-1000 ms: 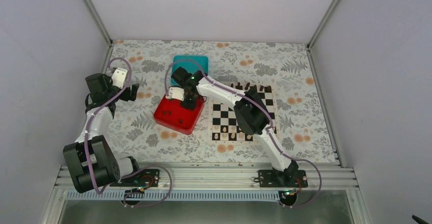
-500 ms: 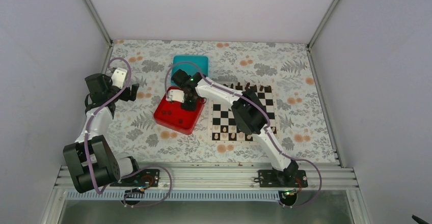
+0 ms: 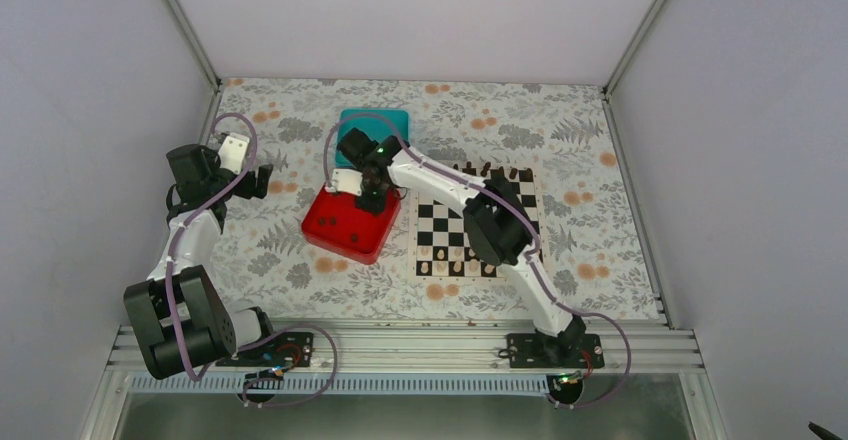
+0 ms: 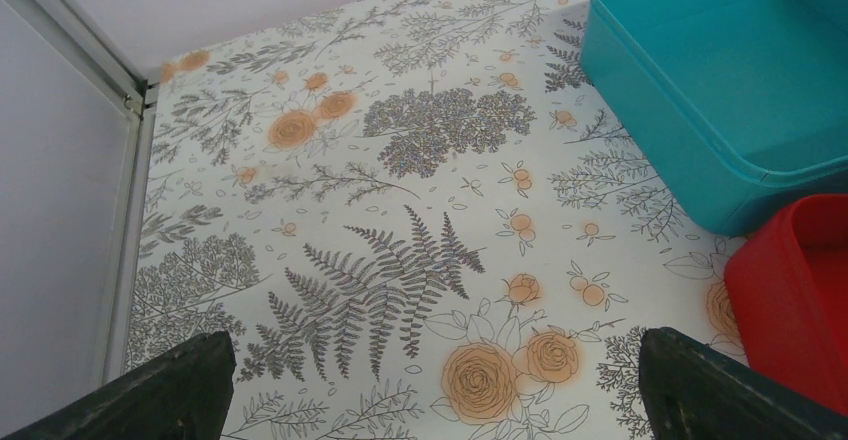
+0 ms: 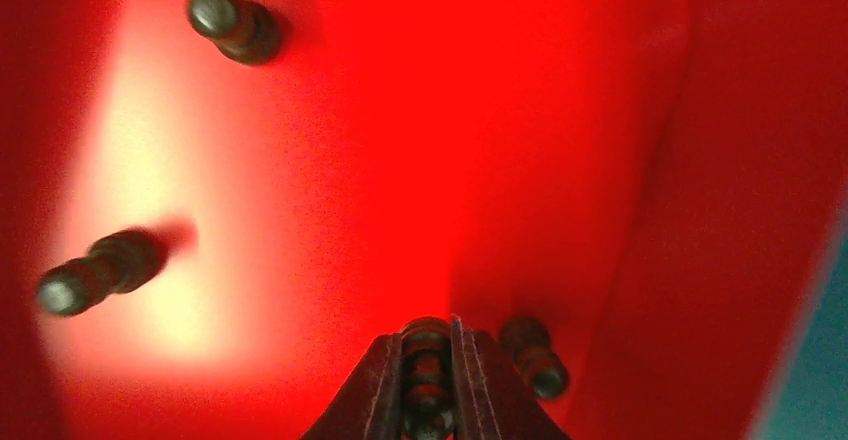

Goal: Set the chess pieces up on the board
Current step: Pick up the chess piece from the storage box, then place the chess piece on the chessboard.

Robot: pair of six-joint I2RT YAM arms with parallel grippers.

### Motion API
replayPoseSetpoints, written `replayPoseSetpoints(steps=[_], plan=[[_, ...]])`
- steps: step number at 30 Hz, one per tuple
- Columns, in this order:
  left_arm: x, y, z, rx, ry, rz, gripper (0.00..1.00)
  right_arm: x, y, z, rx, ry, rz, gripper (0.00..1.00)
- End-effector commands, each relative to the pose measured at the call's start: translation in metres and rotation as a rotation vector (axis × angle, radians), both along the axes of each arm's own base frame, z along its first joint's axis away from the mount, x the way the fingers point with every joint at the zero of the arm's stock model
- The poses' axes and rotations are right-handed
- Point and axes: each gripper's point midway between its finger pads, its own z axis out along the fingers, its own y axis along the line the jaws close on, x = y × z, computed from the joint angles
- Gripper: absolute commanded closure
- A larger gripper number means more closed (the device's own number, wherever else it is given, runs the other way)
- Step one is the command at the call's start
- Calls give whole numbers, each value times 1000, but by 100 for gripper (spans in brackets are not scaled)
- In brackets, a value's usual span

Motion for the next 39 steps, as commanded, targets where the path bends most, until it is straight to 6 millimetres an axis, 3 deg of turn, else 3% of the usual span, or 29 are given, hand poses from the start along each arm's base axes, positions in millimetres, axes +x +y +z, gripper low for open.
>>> replayPoseSetpoints(steps=[1,5,9,13,17,22,28,33,39], plan=[[1,0,5,-15,-20,-8,0,11,-3,80,122,-73,-23,96],[1,0,5,-15,-19,-7,0,29,-41,106,133,-99,-101,96],[2,1,5,-13,-21,-4,0,53,-102,114,129,-105,-225,96],[2,1,4,-14,-19,-4,0,65,-163,100,114,-82,-343,96],[2,0,5,-16,-19,-7,0,70,-200,74,117,-33,-415,96],[0,-1,8,-14,-28,-12,0,75,-216,32,98,34,-451,96],[-1,-1,8,-11,-31,-11,0,83,-217,1,76,70,-458,96],[-1,-1,6,-12,-27,-11,0,88,-218,-13,55,69,-469,96],[0,-2,6,-14,-28,-14,0,91,-218,-12,61,55,-479,96]])
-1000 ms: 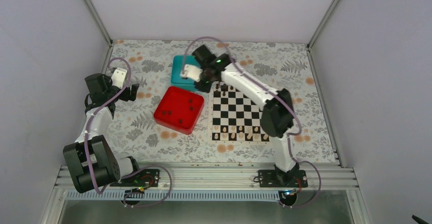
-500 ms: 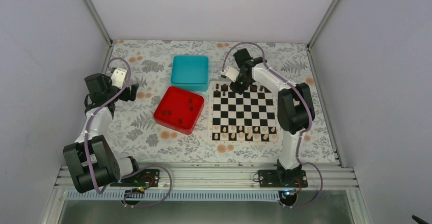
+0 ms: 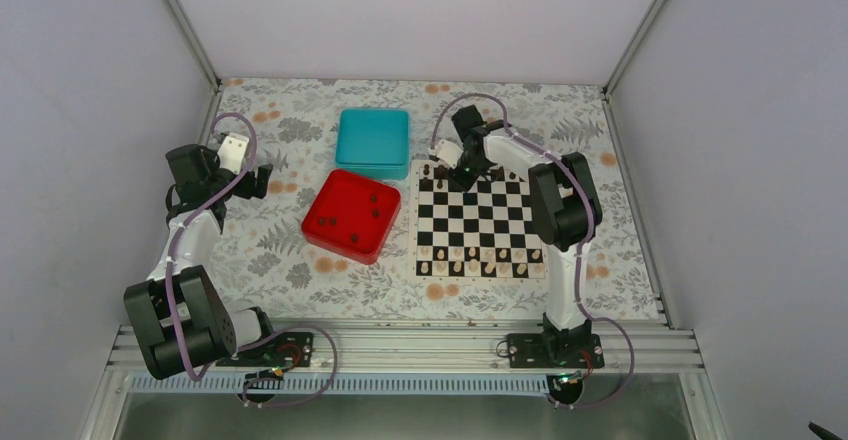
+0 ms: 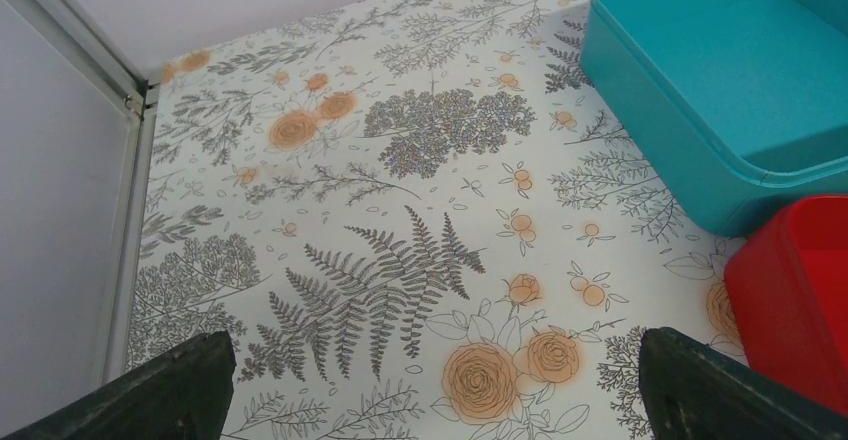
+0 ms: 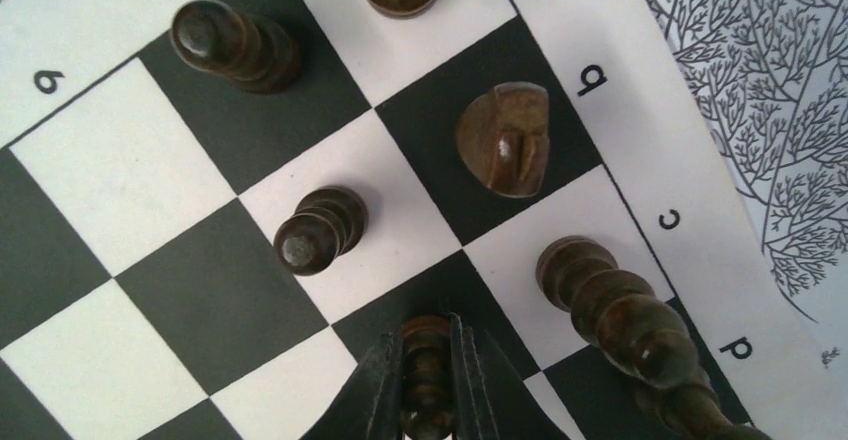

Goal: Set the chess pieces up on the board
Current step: Place the chess piece on the chessboard.

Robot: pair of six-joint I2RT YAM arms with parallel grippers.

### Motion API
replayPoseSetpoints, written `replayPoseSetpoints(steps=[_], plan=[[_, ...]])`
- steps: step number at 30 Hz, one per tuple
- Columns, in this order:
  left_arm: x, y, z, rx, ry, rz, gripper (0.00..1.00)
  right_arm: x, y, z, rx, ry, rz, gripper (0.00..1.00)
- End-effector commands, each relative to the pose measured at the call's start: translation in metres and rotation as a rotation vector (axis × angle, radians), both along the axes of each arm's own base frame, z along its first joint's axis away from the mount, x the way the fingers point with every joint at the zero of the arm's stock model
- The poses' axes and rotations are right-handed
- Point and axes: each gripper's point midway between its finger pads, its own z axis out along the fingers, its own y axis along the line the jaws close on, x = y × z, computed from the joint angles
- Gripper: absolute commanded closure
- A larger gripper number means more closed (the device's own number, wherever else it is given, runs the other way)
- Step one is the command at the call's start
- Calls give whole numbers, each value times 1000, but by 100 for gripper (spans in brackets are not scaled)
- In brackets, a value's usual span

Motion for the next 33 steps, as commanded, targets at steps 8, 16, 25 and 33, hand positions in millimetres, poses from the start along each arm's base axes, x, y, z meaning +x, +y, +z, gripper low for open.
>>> replayPoseSetpoints(steps=[8,16,25,33], plan=[[0,-2,6,-12,-27,-13,0,13,0,5,7,-40,-17,96],[0,-3,6,-17,-24,-21,0,9,-2,1,-1,-20,-11,91],[-1,-4,8,-20,-26,-28,0,8,1,15,20,-30,-8,78],[-1,-5,8,-21,-26,-32,0,6,8,51,69,-41,7,75]])
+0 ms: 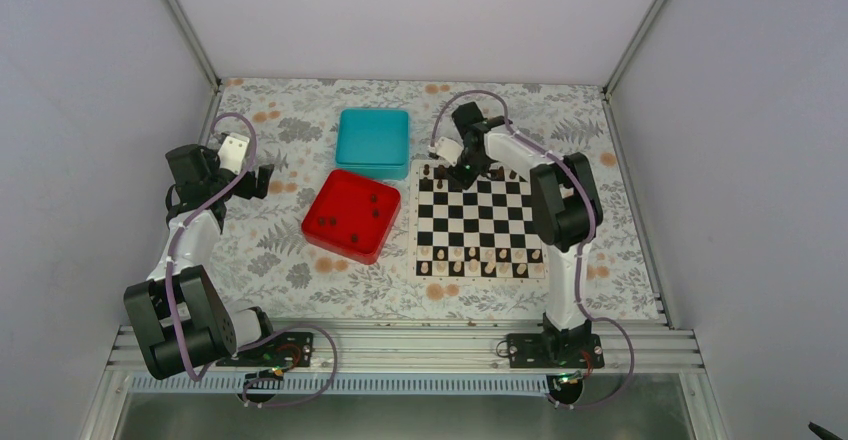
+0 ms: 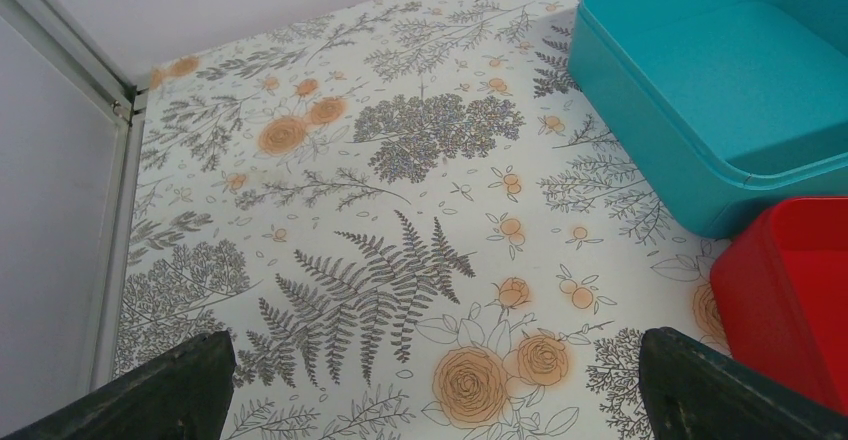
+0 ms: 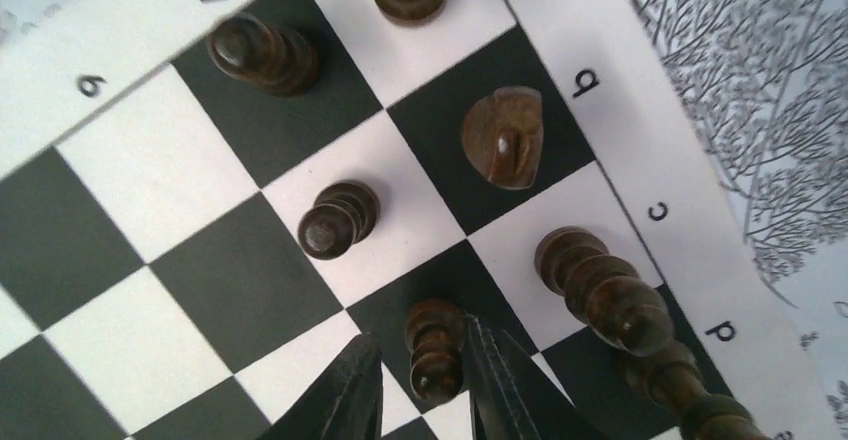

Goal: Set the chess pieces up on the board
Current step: Place the chess piece on the chessboard, then pick up the chess piece from the storage box.

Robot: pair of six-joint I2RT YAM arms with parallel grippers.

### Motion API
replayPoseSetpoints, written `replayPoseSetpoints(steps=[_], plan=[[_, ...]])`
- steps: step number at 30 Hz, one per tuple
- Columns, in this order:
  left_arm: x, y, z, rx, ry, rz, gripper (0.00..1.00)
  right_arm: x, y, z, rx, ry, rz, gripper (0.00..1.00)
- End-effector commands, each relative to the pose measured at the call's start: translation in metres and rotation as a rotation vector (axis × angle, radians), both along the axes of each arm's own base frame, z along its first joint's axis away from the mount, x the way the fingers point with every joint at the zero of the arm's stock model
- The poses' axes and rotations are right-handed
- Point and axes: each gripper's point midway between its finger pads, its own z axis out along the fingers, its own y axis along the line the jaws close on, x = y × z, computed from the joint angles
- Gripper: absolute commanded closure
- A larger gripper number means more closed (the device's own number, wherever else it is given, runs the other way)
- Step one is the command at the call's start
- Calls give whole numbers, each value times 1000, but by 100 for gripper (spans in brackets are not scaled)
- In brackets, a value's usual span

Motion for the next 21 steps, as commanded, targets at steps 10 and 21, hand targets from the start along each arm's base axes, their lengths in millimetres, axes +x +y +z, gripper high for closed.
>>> replayPoseSetpoints(steps=[10,21], plan=[[-1,-2,8,-11,-28,-19,0,-12,68,155,169,-138,144,74],[-1,1,9,-6,-32,-8,0,-45,181,155,118,-261,343,64]])
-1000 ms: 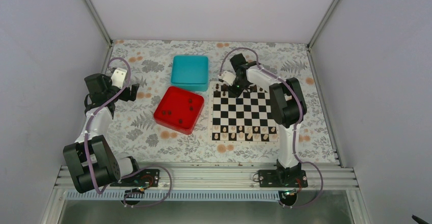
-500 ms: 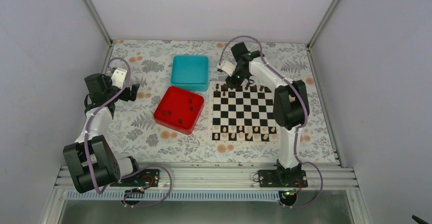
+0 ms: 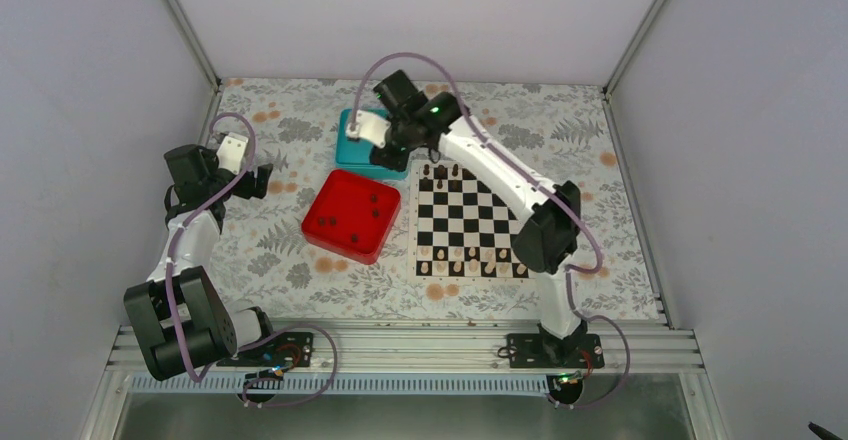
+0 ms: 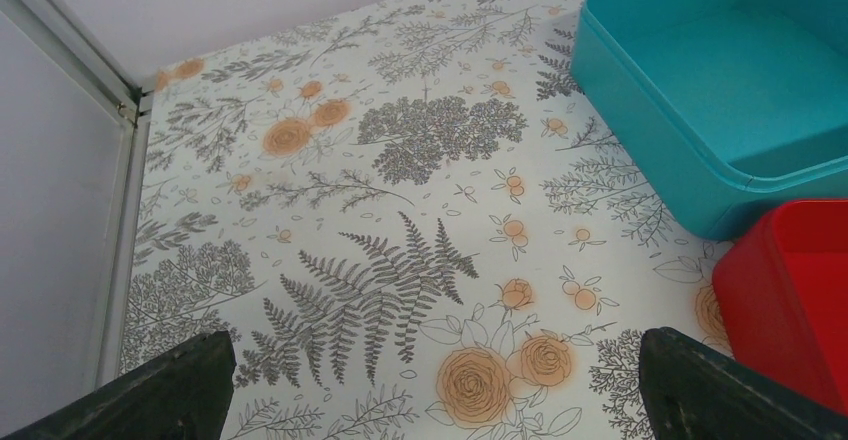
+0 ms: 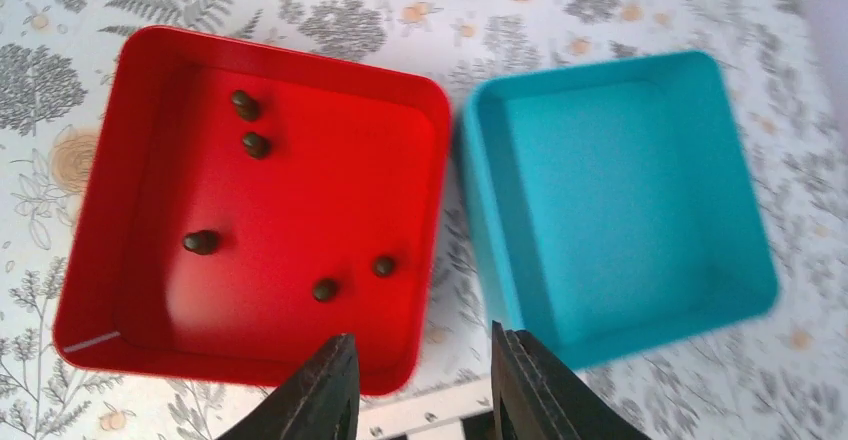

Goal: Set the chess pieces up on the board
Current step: Pick up the chess piece from the storage box.

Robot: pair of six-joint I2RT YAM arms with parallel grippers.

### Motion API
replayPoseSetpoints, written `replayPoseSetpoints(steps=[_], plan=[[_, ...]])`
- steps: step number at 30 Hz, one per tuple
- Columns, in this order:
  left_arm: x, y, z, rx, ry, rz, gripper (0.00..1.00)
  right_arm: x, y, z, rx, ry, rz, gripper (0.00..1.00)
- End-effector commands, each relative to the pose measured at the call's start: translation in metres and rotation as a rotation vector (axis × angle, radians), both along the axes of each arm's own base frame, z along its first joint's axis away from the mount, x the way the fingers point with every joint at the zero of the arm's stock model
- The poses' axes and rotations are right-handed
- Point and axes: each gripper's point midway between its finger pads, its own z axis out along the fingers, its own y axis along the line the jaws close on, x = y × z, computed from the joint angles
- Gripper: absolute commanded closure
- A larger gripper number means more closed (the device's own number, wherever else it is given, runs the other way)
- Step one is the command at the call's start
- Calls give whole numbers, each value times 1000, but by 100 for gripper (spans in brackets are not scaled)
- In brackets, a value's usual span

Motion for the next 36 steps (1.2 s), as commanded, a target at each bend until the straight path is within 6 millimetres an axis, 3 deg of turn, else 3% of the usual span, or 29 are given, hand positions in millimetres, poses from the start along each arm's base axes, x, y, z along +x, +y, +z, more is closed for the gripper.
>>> replayPoseSetpoints(steps=[1,6,11,24,36], plan=[[-1,-1,8,-7,-27,-9,0,-3,19,-50,-109,24,4,64],[-1,0,7,-7,-27,-7,0,-25,43,-98,-182,89,64,63],[-1,1,9,-6,-31,-6,0,-34,46,-137,-261,122,81,63],[-1,0,8,-10,-29,-12,0,-47,33,-178,-354,182,107,62],[-2,0,9,-11,-32,-12,0,-48,30,-194,-376,194,111,62]])
